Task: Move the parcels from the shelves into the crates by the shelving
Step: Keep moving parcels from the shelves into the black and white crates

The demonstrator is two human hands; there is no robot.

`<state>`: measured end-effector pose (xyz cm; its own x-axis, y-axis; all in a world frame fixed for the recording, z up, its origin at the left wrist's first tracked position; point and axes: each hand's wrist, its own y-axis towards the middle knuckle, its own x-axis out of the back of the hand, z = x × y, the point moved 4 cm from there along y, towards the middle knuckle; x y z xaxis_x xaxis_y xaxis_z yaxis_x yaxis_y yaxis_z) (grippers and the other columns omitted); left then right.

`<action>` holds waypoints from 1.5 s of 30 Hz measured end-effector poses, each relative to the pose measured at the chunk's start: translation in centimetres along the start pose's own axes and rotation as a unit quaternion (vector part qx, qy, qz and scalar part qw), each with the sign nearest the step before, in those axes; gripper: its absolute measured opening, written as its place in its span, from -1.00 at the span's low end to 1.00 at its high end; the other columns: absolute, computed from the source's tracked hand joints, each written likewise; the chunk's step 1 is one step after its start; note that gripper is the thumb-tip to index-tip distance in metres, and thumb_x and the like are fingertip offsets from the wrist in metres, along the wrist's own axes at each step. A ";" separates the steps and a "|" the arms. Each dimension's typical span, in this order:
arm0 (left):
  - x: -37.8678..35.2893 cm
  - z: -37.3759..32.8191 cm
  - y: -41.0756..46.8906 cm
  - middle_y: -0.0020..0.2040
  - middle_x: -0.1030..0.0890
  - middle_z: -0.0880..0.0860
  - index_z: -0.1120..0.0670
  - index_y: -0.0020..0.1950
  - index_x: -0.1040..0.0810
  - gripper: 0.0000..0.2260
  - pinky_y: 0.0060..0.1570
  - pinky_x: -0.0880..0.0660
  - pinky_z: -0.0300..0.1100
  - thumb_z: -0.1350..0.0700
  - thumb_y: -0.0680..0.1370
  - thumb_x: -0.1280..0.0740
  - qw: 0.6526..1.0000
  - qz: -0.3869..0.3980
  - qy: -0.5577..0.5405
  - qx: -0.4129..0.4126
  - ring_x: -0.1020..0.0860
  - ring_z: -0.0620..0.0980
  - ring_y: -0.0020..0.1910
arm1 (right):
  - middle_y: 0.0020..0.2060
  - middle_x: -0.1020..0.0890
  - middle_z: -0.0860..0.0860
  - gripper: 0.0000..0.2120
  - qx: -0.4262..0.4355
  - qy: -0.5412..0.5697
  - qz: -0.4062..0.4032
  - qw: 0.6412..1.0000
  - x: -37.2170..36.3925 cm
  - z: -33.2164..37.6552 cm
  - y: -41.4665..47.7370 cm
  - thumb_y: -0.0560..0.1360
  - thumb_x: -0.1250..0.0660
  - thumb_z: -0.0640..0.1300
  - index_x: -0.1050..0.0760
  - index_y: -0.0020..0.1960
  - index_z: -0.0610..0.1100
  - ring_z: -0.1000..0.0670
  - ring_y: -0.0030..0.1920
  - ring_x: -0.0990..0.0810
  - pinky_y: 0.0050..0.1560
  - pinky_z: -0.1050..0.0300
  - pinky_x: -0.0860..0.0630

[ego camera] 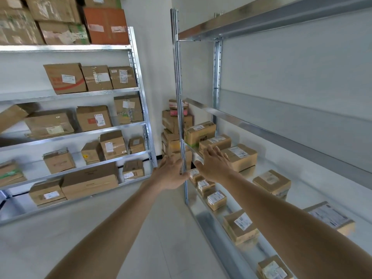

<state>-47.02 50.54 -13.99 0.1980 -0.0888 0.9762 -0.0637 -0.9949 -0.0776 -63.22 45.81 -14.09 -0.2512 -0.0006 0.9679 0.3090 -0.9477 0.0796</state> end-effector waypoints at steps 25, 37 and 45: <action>2.6 10.5 31.9 0.69 0.04 0.08 0.03 0.65 -0.14 -0.39 0.58 -0.04 0.24 -0.20 0.68 -0.16 0.999 0.020 -0.006 -0.035 0.11 0.17 0.66 | 0.66 0.05 -0.07 -0.31 -0.028 -0.012 0.032 0.999 -5.9 -3.6 33.3 0.67 -0.01 0.18 0.06 0.67 -0.14 -0.14 0.65 0.12 0.62 -0.23 0.06; 4.5 19.0 47.4 0.69 0.19 0.03 -0.09 0.68 0.02 -0.37 0.58 0.02 0.29 -0.23 0.69 -0.13 0.989 0.080 -0.001 -0.121 0.21 0.13 0.66 | 0.66 0.09 -0.05 -0.31 -0.137 -0.027 0.038 0.990 -9.2 -1.1 47.6 0.67 -0.04 0.15 0.08 0.67 -0.15 -0.12 0.65 0.15 0.62 -0.22 0.08; 4.2 22.5 55.5 0.69 0.18 0.00 -0.07 0.69 0.05 -0.32 0.54 -0.01 0.38 -0.30 0.66 -0.11 0.982 0.102 -0.004 -0.156 0.21 0.11 0.66 | 0.66 0.10 -0.04 -0.31 -0.180 -0.016 0.034 0.983 -10.9 -0.9 53.5 0.67 -0.05 0.17 0.07 0.67 -0.13 -0.09 0.65 0.16 0.62 -0.22 0.07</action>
<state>-27.68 -6.16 -18.77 0.1577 -0.2874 0.9447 -0.3988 -0.8938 -0.2053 -44.79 -5.18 -20.62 -0.2106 -0.0642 0.9755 -0.0218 -0.9973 -0.0704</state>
